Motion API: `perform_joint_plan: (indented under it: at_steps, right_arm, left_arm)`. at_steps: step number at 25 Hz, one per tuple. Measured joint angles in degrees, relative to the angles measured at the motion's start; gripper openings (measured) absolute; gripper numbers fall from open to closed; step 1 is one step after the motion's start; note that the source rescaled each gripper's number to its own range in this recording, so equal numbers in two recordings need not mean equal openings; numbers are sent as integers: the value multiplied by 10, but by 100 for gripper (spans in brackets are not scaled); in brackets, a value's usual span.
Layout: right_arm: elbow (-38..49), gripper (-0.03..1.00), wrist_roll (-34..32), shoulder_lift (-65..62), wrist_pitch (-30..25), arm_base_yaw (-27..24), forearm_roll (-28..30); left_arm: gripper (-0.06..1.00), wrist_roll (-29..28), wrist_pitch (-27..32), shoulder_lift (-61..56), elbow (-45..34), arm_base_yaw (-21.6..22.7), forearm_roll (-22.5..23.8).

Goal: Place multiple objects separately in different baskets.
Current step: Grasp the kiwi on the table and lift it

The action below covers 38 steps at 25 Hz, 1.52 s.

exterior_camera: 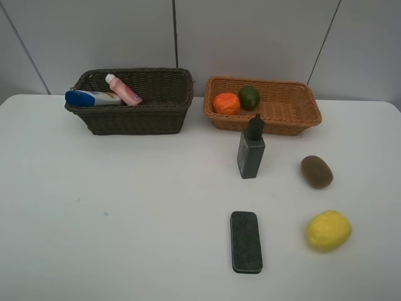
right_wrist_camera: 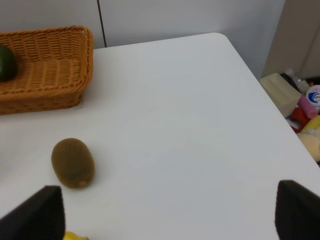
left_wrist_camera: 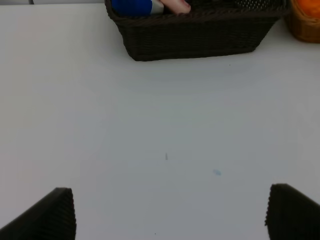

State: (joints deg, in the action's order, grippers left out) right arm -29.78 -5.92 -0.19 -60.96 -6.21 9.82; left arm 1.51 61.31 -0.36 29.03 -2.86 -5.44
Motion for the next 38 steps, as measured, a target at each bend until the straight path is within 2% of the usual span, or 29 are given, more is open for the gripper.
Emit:
perform_joint_plan:
  at_steps: [12,15,22,23,28,32,35,38]
  right_arm:
    - [0,100,0,3,0,0,2]
    - [0,100,0,43,0,0,17]
    - [-7,100,0,292,9,0,21]
    - [-7,100,0,292,9,0,21]
    - [-55,100,-11,526,101,0,8]
    - [-112,100,-14,694,148,0,-33]
    - [-158,100,-1,781,156,5,-76]
    - [-199,100,27,849,157,35,-90]
  left_arm:
    - [100,-1,0,0,0,0,0]
    - [100,-1,0,0,0,0,0]
    - [100,-1,0,0,0,0,0]
    - [100,-1,0,0,0,0,0]
    - [100,-1,0,0,0,0,0]
    - [100,-1,-1,0,0,0,0]
    - [100,-1,-1,0,0,0,0]
    - [100,-1,-1,0,0,0,0]
